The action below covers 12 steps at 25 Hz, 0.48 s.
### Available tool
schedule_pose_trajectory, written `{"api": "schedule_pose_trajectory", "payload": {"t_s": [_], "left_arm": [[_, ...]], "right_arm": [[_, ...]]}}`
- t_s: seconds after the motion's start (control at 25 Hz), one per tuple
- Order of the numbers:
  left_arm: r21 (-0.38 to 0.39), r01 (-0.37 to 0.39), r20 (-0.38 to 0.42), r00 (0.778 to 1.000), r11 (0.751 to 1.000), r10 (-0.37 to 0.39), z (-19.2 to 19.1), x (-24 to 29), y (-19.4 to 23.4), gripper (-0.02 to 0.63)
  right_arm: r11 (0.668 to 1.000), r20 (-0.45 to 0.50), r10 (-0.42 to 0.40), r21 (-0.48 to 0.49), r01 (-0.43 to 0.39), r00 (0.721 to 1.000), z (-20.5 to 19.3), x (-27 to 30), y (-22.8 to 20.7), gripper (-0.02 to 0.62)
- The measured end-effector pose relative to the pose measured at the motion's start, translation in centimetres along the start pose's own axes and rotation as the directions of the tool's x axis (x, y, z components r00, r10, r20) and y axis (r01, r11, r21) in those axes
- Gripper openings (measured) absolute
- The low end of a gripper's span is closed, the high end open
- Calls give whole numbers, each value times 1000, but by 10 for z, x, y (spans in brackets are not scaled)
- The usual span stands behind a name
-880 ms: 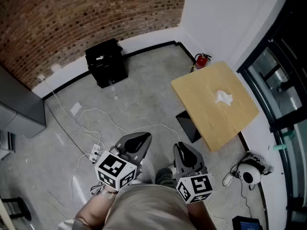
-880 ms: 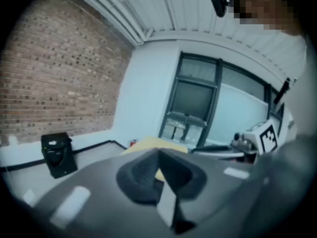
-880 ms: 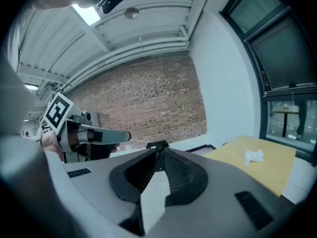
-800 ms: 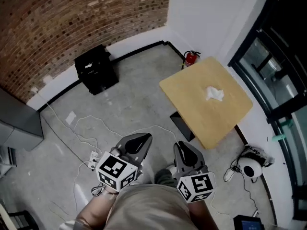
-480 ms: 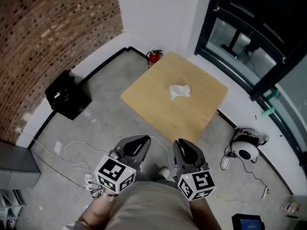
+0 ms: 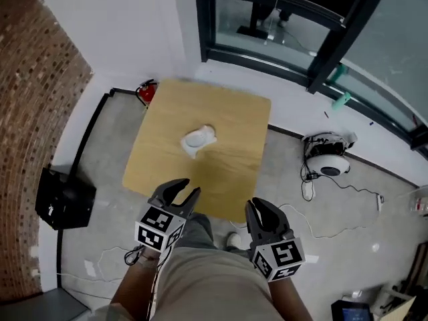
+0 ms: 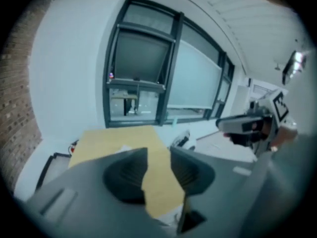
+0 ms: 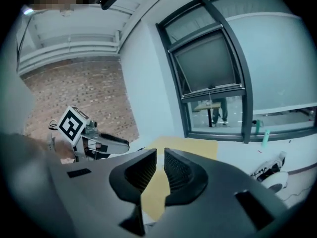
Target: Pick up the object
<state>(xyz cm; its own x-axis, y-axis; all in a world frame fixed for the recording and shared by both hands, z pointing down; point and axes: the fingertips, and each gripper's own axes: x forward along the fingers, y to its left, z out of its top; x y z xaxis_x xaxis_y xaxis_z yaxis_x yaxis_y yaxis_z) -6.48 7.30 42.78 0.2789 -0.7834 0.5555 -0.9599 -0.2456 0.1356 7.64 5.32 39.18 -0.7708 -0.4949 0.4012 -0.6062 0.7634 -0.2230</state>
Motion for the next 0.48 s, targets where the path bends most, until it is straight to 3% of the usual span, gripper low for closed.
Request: {"api": "schedule_pose_trajectory", "payload": {"t_s": [0.12,0.2,0.32,0.48], "left_arm": [[109,21,-130,992,994,-7,-8,56,61,153],[195,57,-247,969,979,-8,-22,94,98,183],[292,166,-411,911,942,-33,-48,150,134,226],[345,260,-563,826,902,-23,-80,223,164,285]], "right_arm": [[996,-24,-71,59,72,997,11,44,-16,31],[988,-45,-111,102,115,993,16,75,-22,31],[975,-109,-156,140,170,982,13,119,-28,31],[961,-194,-179,178,214,964,3,164,-44,31]]}}
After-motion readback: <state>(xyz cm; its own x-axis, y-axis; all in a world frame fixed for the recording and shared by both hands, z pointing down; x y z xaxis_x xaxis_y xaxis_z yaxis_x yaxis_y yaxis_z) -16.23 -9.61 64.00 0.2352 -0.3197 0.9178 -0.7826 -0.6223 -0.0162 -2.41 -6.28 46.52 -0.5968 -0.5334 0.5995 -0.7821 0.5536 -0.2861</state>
